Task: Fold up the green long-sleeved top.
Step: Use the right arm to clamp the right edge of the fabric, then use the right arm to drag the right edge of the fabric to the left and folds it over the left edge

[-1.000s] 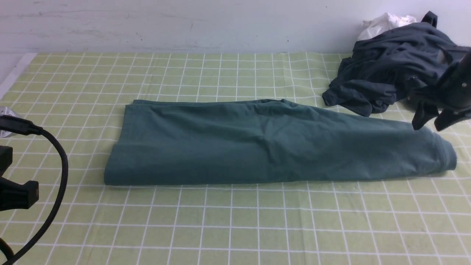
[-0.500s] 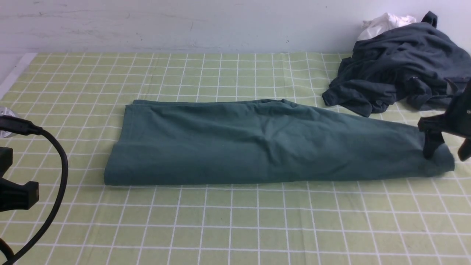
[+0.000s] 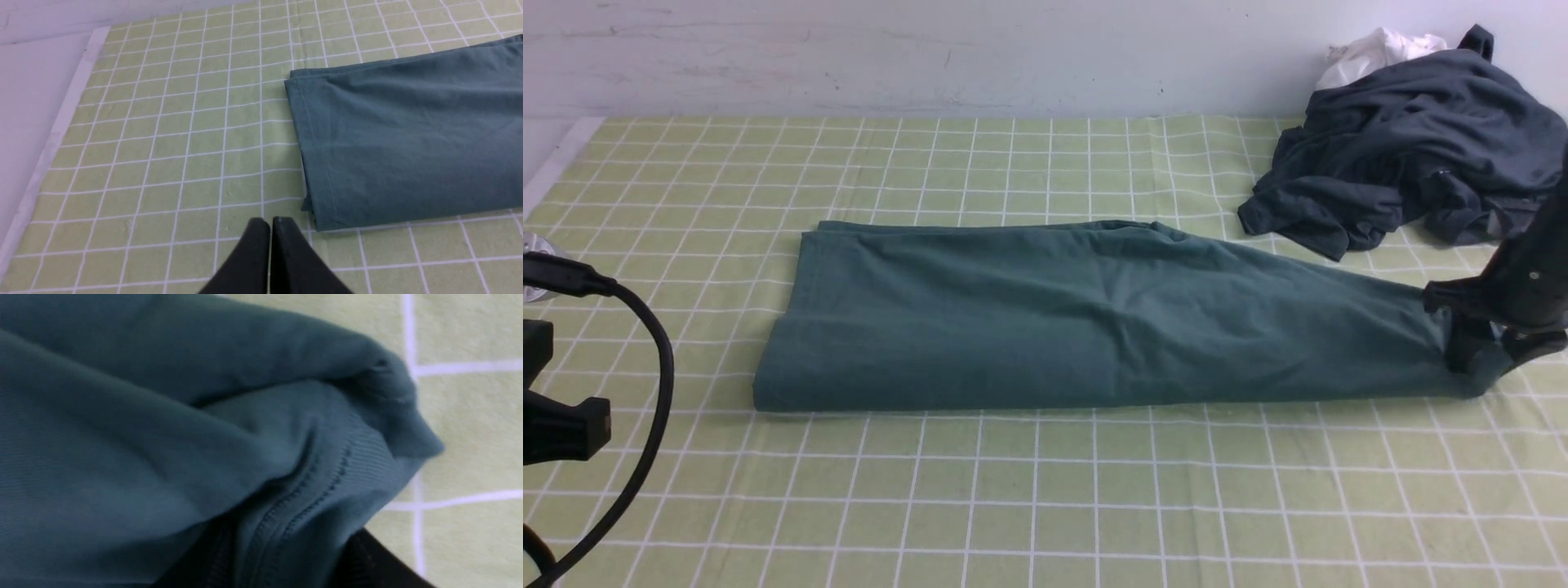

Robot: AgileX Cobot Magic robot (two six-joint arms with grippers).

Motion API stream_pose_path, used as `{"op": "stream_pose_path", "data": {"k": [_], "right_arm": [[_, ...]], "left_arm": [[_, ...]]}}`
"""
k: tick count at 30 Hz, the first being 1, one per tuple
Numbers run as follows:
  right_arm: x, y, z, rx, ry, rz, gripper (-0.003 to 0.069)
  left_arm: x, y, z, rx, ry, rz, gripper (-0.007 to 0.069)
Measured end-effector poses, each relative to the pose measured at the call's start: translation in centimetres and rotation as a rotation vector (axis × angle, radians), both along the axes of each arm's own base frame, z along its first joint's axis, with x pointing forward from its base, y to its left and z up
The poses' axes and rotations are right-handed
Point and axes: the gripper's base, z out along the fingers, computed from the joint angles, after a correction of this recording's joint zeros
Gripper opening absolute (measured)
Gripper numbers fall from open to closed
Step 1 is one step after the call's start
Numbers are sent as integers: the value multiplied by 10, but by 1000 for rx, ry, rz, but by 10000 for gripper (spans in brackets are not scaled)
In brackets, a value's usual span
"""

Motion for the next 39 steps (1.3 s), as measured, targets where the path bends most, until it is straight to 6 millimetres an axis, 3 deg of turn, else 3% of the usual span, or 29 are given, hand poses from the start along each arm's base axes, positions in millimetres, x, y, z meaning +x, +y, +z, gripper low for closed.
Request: {"op": "stream_pose_path", "data": {"k": [5, 9, 14, 15, 16, 19, 24, 28, 29, 31, 33, 34, 35, 39], "right_arm": [[0, 2, 3, -63, -7, 69, 64], [-6, -17, 20, -223, 3, 121, 25], [-21, -49, 76, -407, -75, 94, 25], [-21, -50, 80, -414, -83, 90, 25], [-24, -53, 103, -436, -138, 69, 25], [-25, -44, 145, -400, -260, 34, 25], [-20, 16, 202, -168, -462, 99, 25], [-18, 90, 224, 88, -574, 245, 25], [-18, 120, 225, 177, -598, 313, 25], [-18, 163, 223, 285, -629, 409, 25], [-18, 189, 217, 343, -642, 455, 25], [-16, 220, 205, 404, -651, 514, 24], [-15, 240, 195, 444, -650, 544, 25], [-12, 302, 148, 531, -634, 640, 25]], "left_arm": [[0, 0, 0, -1, -5, -2, -4], [0, 0, 0, 0, -2, -1, -4], [0, 0, 0, 1, 3, 1, -4], [0, 0, 0, 1, 3, 1, -4], [0, 0, 0, 1, 3, 1, -4], [0, 0, 0, -1, -4, -2, -4], [1, -1, 3, -6, -32, -14, -4], [1, -2, 3, -7, -36, -15, -4], [1, -2, 3, -7, -36, -15, -4], [1, -2, 3, -7, -36, -15, -4], [1, -2, 3, -7, -36, -15, -4], [1, -2, 3, -7, -36, -15, -4], [1, -2, 3, -7, -36, -15, -4], [1, -2, 3, -8, -36, -15, -4]]}}
